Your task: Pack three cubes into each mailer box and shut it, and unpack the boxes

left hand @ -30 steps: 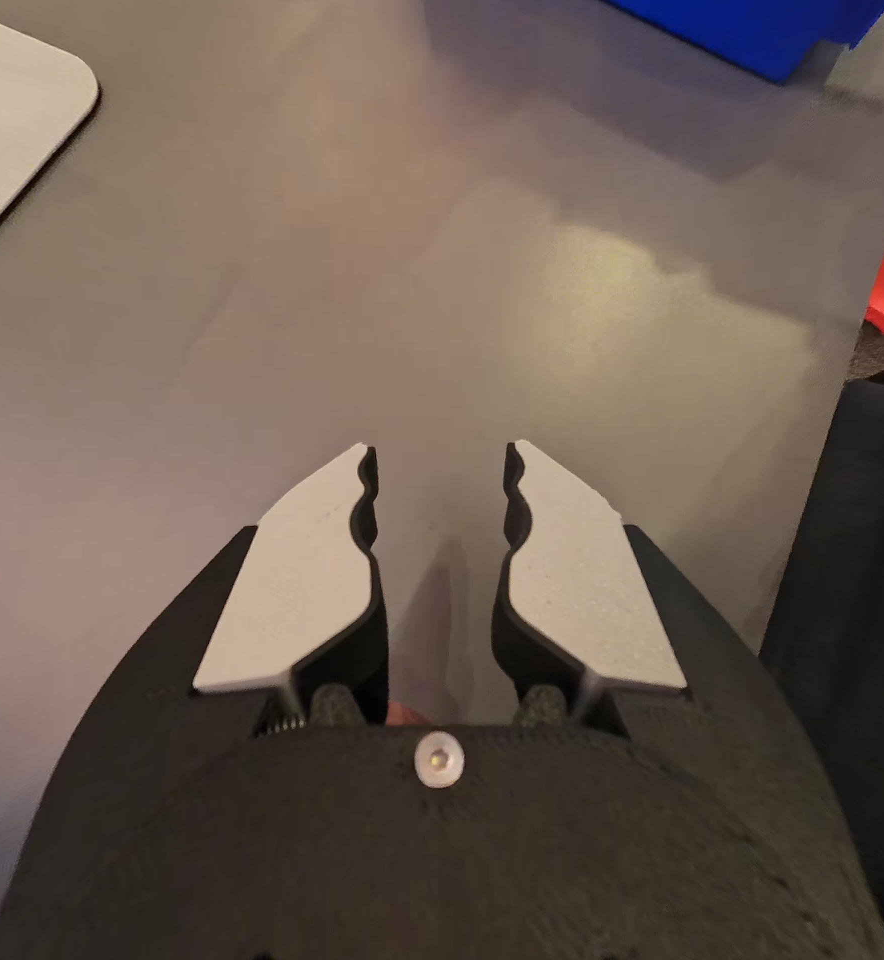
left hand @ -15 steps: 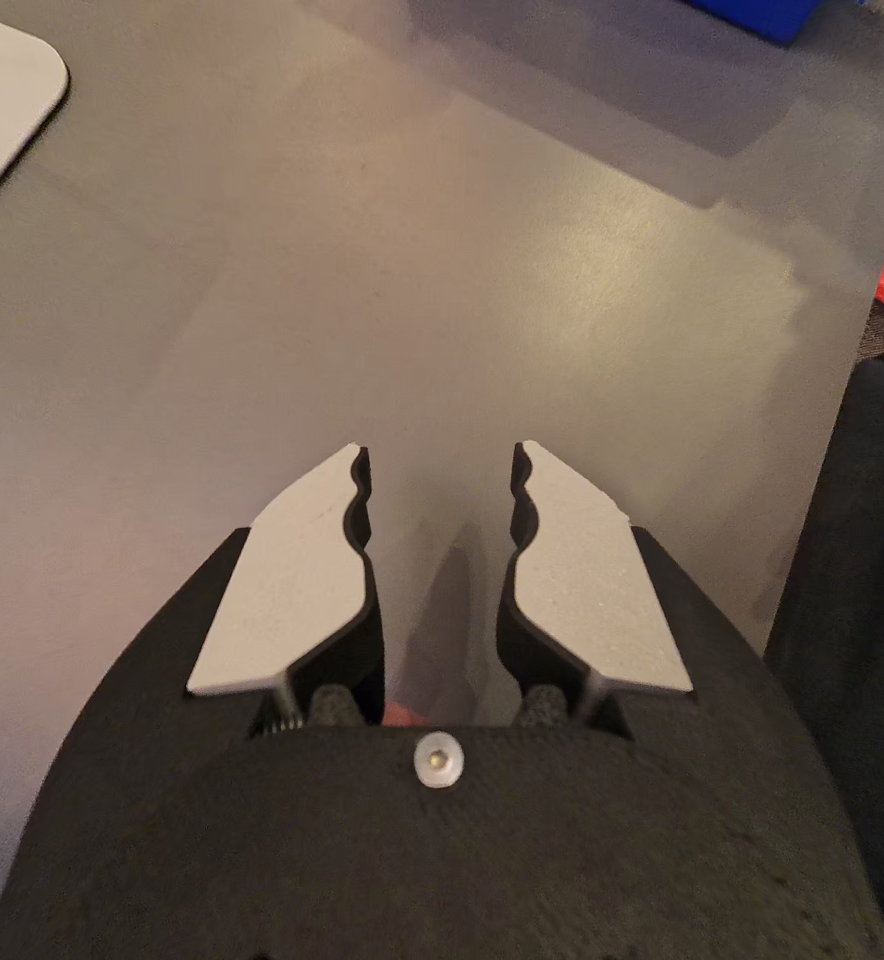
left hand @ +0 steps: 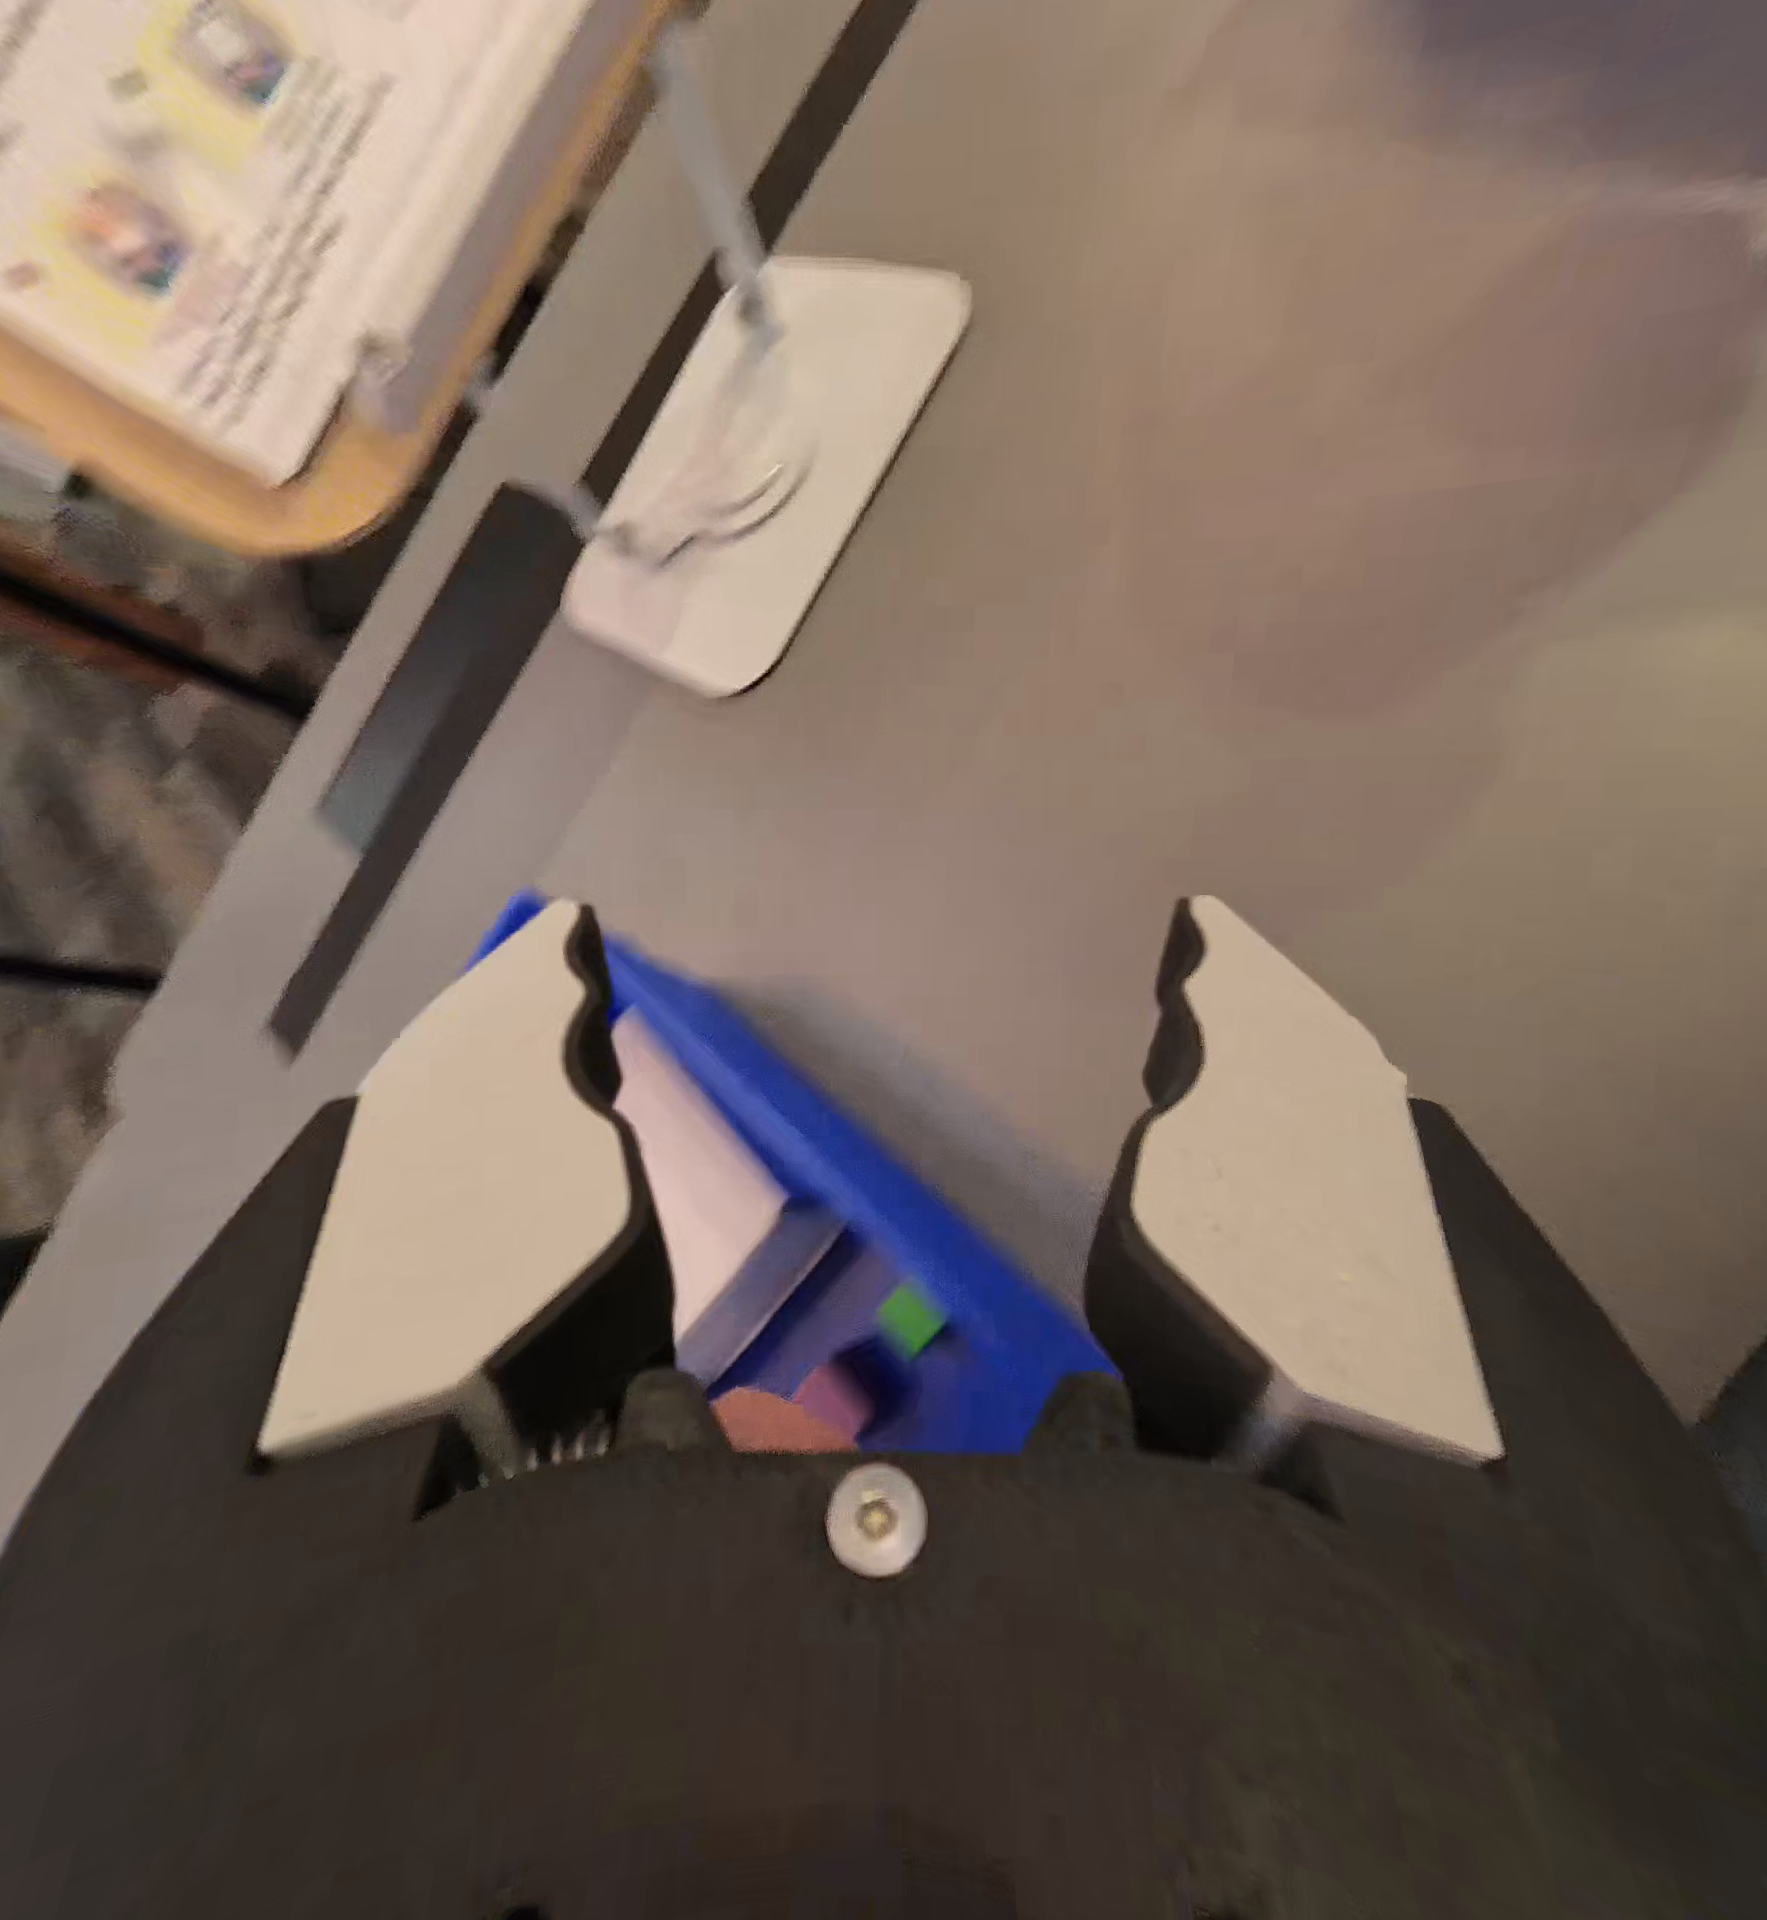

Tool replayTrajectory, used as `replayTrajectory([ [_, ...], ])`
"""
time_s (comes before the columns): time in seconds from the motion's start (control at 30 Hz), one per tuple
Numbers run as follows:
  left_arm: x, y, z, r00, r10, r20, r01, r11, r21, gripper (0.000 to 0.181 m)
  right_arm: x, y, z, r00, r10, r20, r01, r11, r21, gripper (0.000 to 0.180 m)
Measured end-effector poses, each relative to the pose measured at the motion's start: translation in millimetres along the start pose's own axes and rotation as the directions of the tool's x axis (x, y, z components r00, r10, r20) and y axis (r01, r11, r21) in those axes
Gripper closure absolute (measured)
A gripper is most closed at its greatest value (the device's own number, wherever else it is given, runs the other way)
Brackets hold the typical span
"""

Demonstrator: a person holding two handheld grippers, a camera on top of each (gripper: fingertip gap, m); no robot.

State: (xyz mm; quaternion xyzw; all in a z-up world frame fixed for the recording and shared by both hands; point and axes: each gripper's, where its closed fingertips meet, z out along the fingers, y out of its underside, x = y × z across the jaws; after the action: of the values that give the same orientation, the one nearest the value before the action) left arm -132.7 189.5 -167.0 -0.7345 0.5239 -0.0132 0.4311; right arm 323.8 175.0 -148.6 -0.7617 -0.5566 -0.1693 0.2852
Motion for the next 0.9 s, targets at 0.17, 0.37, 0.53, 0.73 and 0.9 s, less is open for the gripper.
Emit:
replayTrajectory([
  [0.17, -70.3, 74.4, -31.3, 0.994, 0.054, 0.097, -0.034, 0.979, -0.203, 0.047, -34.3, -57.2, -10.0, 0.998, -0.059, 0.031, 0.054, 0.989, 0.136, 0.042],
  [0.37, -97.1, 143.3, -0.7, 0.970, 0.224, -0.097, -0.244, 0.883, -0.400, 0.045, -65.5, -91.6, -3.4, 0.992, -0.099, 0.083, 0.082, 0.979, 0.187, 0.043],
  [0.53, -101.4, 168.8, 31.6, 0.933, 0.254, -0.256, -0.346, 0.827, -0.443, 0.053, -85.7, -102.1, 4.1, 0.986, -0.096, 0.134, 0.067, 0.976, 0.206, 0.043],
  [0.73, -97.5, 198.0, 60.4, 0.887, 0.232, -0.400, -0.414, 0.783, -0.464, 0.048, -110.7, -111.7, 12.0, 0.976, -0.103, 0.193, 0.058, 0.973, 0.222, 0.043],
  [0.9, -98.6, 213.5, 80.6, 0.864, 0.219, -0.453, -0.447, 0.749, -0.489, 0.040, -135.2, -121.4, 18.8, 0.961, -0.118, 0.249, 0.057, 0.969, 0.240, 0.044],
])
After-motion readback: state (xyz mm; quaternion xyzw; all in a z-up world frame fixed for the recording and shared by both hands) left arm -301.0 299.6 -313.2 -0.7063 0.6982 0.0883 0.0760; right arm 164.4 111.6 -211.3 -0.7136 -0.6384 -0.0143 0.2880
